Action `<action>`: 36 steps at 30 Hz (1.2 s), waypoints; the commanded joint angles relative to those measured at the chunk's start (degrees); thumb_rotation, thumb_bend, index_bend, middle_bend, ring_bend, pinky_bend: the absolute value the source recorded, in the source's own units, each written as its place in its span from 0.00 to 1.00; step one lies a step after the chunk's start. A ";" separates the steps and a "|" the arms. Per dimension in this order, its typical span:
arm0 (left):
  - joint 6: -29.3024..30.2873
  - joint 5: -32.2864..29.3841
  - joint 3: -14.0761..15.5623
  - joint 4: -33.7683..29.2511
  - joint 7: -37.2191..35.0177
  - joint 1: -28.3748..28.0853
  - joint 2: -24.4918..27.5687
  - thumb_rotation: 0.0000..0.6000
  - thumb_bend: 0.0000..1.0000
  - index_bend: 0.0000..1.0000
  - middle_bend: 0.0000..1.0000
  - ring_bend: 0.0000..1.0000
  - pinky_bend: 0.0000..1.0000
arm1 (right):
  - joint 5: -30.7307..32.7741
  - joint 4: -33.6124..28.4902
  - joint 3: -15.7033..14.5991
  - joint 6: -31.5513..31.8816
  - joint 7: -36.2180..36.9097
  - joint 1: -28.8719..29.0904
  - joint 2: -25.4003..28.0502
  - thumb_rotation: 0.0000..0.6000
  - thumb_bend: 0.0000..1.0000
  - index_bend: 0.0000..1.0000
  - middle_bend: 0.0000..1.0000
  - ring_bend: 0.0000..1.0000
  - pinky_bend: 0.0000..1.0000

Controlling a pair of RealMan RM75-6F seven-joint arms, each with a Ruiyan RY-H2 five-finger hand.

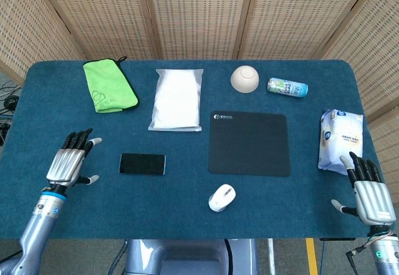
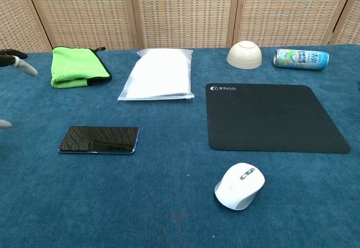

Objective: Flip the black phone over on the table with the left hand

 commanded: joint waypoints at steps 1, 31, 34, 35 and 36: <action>-1.72 -5.86 -1.49 -1.75 5.47 -4.02 -3.21 1.00 0.00 0.21 0.00 0.00 0.00 | 0.00 0.07 0.00 -0.06 0.35 0.01 0.09 1.00 0.05 0.00 0.00 0.00 0.00; -0.67 -37.67 -3.31 7.32 27.03 -25.37 -19.97 1.00 0.00 0.25 0.00 0.00 0.00 | 0.71 1.37 0.30 -1.31 5.98 0.25 1.20 1.00 0.05 0.00 0.00 0.00 0.00; -0.50 -38.87 -3.04 8.21 27.54 -26.67 -20.95 1.00 0.00 0.25 0.00 0.00 0.00 | 0.61 1.39 0.27 -1.27 6.38 0.21 1.31 1.00 0.05 0.00 0.00 0.00 0.00; -0.40 -39.12 -2.94 8.42 27.74 -27.01 -21.17 1.00 0.00 0.25 0.00 0.00 0.00 | 0.61 1.40 0.29 -1.25 6.51 0.21 1.34 1.00 0.05 0.00 0.00 0.00 0.00; -0.24 -39.29 -2.85 8.64 27.94 -27.35 -21.40 1.00 0.00 0.25 0.00 0.00 0.00 | 0.60 1.40 0.30 -1.23 6.64 0.19 1.37 1.00 0.05 0.00 0.00 0.00 0.00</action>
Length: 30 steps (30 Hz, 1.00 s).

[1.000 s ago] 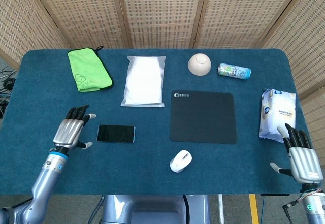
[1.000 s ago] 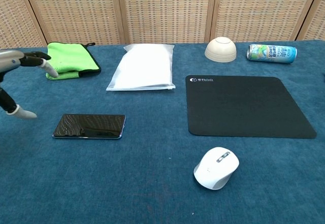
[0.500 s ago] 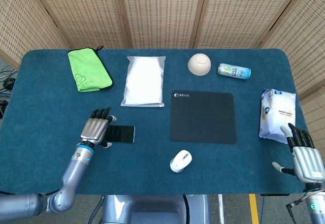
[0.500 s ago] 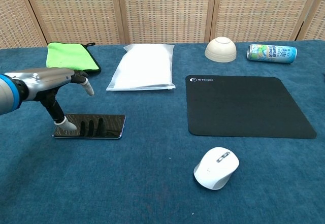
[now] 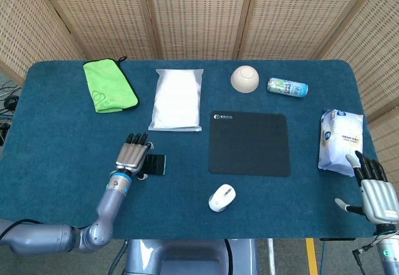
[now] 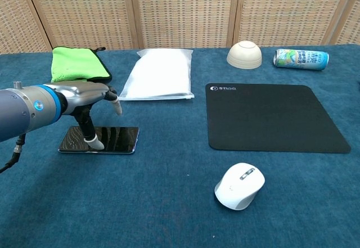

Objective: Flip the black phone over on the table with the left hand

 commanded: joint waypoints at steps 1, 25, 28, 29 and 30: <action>0.51 -0.79 0.35 0.73 0.68 -1.09 -0.81 1.00 0.00 0.25 0.00 0.00 0.00 | 0.00 0.03 0.03 0.06 0.40 -0.04 0.10 1.00 0.05 0.00 0.00 0.00 0.00; 2.26 -4.06 1.29 4.01 2.21 -5.95 -5.24 1.00 0.00 0.26 0.00 0.00 0.00 | -0.06 0.42 0.09 -0.01 3.10 -0.18 0.75 1.00 0.05 0.00 0.00 0.00 0.00; 2.45 -4.29 1.30 4.38 2.57 -6.46 -5.48 1.00 0.00 0.26 0.00 0.00 0.00 | -0.03 0.51 0.16 0.07 3.60 -0.23 0.87 1.00 0.05 0.00 0.00 0.00 0.00; 2.51 -4.34 1.33 4.45 2.65 -6.58 -5.58 1.00 0.00 0.26 0.00 0.00 0.00 | 0.02 0.53 0.17 0.05 3.75 -0.25 0.89 1.00 0.05 0.00 0.00 0.00 0.00; 2.52 -4.44 1.34 4.50 2.71 -6.68 -5.66 1.00 0.00 0.27 0.00 0.00 0.00 | 0.04 0.57 0.18 0.05 3.87 -0.27 0.93 1.00 0.05 0.00 0.00 0.00 0.00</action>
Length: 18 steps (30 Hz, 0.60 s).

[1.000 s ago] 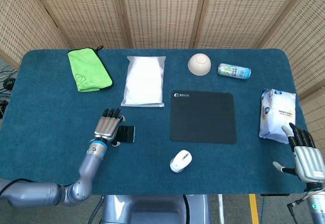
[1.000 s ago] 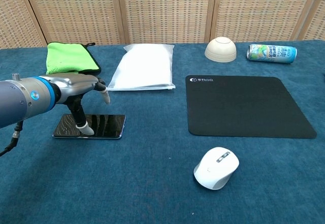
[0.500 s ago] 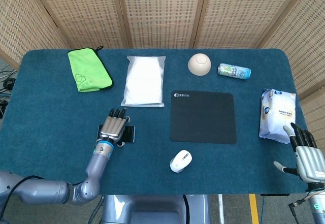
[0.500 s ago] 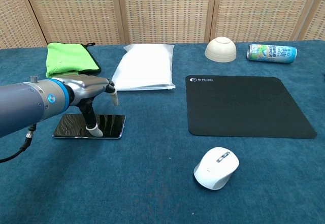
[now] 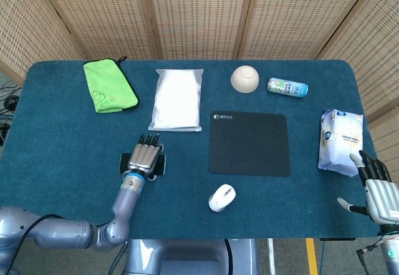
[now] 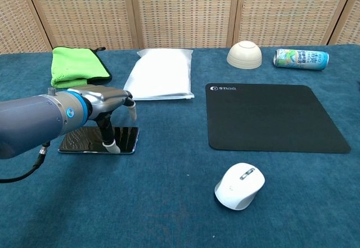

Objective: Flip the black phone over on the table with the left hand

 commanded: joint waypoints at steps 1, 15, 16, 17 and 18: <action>0.07 -0.26 0.02 0.13 0.13 -0.22 -0.20 1.00 0.00 0.27 0.00 0.00 0.00 | 0.05 0.09 0.03 -0.01 0.29 -0.03 0.09 1.00 0.05 0.00 0.00 0.00 0.00; 0.02 -1.32 0.58 2.06 0.61 -1.06 -1.73 1.00 0.00 0.27 0.00 0.00 0.00 | -0.12 0.29 0.04 0.06 1.02 -0.08 0.25 1.00 0.05 0.00 0.00 0.00 0.00; -0.02 -1.36 0.57 2.21 0.54 -1.06 -1.82 1.00 0.00 0.27 0.00 0.00 0.00 | -0.12 0.29 0.02 0.04 1.04 -0.08 0.26 1.00 0.05 0.00 0.00 0.00 0.00; -0.13 -1.44 0.54 2.34 0.45 -1.07 -1.88 1.00 0.00 0.27 0.00 0.00 0.00 | -0.12 0.29 0.03 0.04 1.06 -0.08 0.26 1.00 0.05 0.00 0.00 0.00 0.00; -0.22 -1.53 0.53 2.50 0.39 -1.07 -1.94 1.00 0.00 0.27 0.00 0.00 0.00 | -0.15 0.27 0.04 0.10 1.07 -0.09 0.25 1.00 0.05 0.00 0.00 0.00 0.00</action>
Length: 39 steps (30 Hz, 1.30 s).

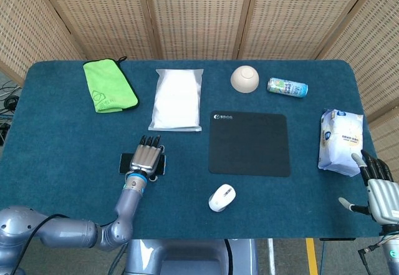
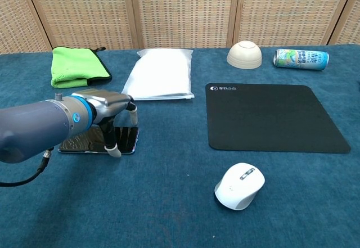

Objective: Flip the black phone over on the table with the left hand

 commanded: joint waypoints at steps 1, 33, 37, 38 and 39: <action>-0.19 -0.16 -0.02 0.40 -0.11 -0.05 -0.20 1.00 0.00 0.27 0.00 0.00 0.00 | -0.06 -0.03 0.02 0.11 0.01 -0.02 0.00 1.00 0.05 0.00 0.00 0.00 0.00; -0.42 2.59 0.30 4.32 -1.67 0.16 -2.61 1.00 0.21 0.58 0.00 0.00 0.00 | -0.10 0.05 0.11 0.37 0.49 -0.16 0.11 1.00 0.05 0.00 0.00 0.00 0.00; -0.54 2.82 0.36 4.51 -1.71 0.39 -2.60 1.00 0.24 0.60 0.00 0.00 0.00 | -0.17 -0.02 0.11 0.44 0.44 -0.18 0.12 1.00 0.05 0.00 0.00 0.00 0.00; -0.52 2.93 0.36 4.49 -1.75 0.45 -2.56 1.00 0.24 0.61 0.00 0.00 0.00 | -0.17 -0.03 0.10 0.45 0.42 -0.19 0.11 1.00 0.05 0.00 0.00 0.00 0.00; -0.49 3.06 0.34 4.45 -1.79 0.50 -2.49 1.00 0.24 0.61 0.00 0.00 0.00 | -0.17 -0.02 0.10 0.46 0.39 -0.19 0.10 1.00 0.05 0.00 0.00 0.00 0.00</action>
